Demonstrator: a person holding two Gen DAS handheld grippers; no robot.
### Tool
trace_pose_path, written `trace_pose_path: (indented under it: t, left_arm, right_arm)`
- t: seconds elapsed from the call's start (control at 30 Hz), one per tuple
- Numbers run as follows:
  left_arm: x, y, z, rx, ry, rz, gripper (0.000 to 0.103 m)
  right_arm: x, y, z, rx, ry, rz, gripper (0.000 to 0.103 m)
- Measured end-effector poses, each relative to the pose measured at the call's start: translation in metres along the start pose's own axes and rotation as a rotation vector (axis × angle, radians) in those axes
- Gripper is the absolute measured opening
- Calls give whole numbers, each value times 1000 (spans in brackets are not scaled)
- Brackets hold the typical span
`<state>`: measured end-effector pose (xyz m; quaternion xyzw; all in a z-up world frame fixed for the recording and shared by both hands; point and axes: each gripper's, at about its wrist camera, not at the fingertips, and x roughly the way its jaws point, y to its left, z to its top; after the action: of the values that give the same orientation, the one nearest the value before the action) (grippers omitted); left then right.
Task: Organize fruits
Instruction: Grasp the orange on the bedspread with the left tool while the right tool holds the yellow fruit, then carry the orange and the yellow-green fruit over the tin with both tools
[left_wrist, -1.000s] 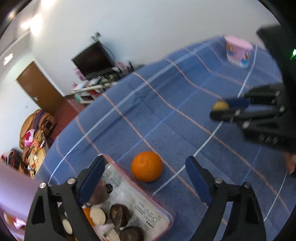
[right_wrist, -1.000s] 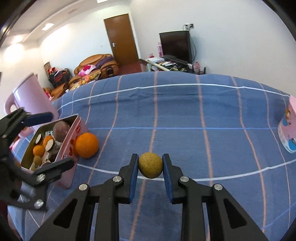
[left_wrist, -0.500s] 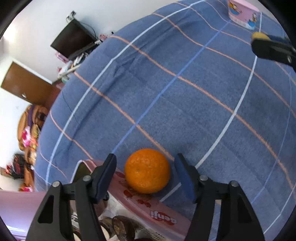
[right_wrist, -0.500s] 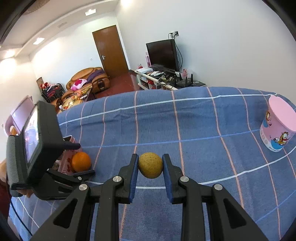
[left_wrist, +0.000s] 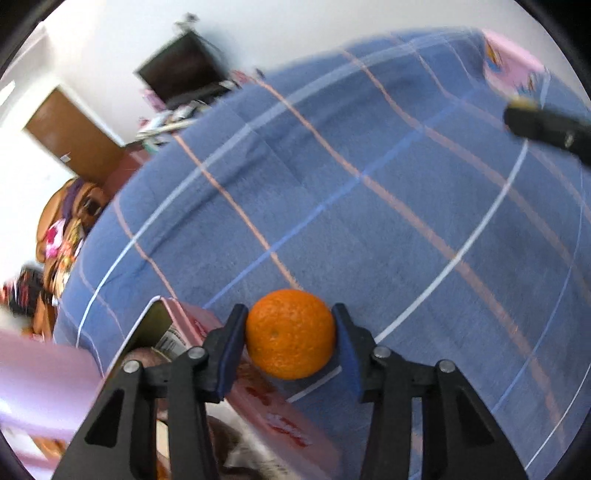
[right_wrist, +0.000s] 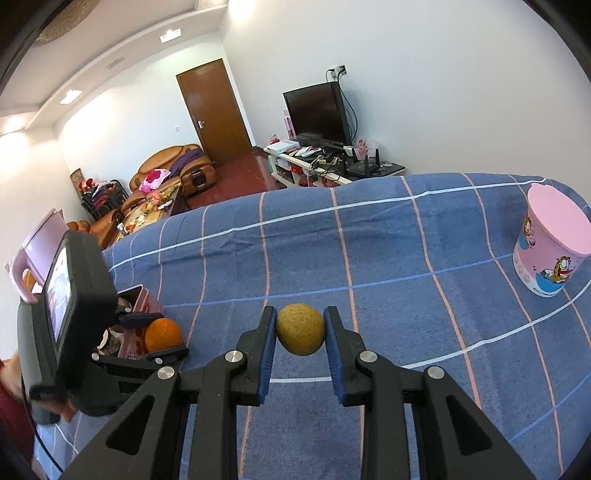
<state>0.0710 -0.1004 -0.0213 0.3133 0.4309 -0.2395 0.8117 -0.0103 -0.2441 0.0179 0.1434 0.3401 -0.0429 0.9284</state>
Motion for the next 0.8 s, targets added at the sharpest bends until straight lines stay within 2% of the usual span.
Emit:
trace_pose_path:
  t: [0.1,0.17,0.4,0.5,0.67,0.8]
  left_arm:
    - [-23,-10,-11,-133,-115,-35,48]
    - [-36,-19,-24,-221,-178,-91,48]
    - [-52,-35,-54,-420,-299,-90,48]
    - [-54,-29,-60,-450,-332,-42,48]
    - [-58,-12,-73,-500,-403,-12,48]
    - [-61,-8,-83,-500,-422,36,48]
  right_arm:
    - [2,-6,-1,35,2,2,27]
    - [4,-9,-2,47,0,-12,28]
    - [14,-10,-8,38,-12,-67,28]
    - [20,-9,-13,21,-30,-99,27]
    - [15,-1,-23,-5,-77,-131,27]
    - [5,7,-32,-18,-113,-136,28]
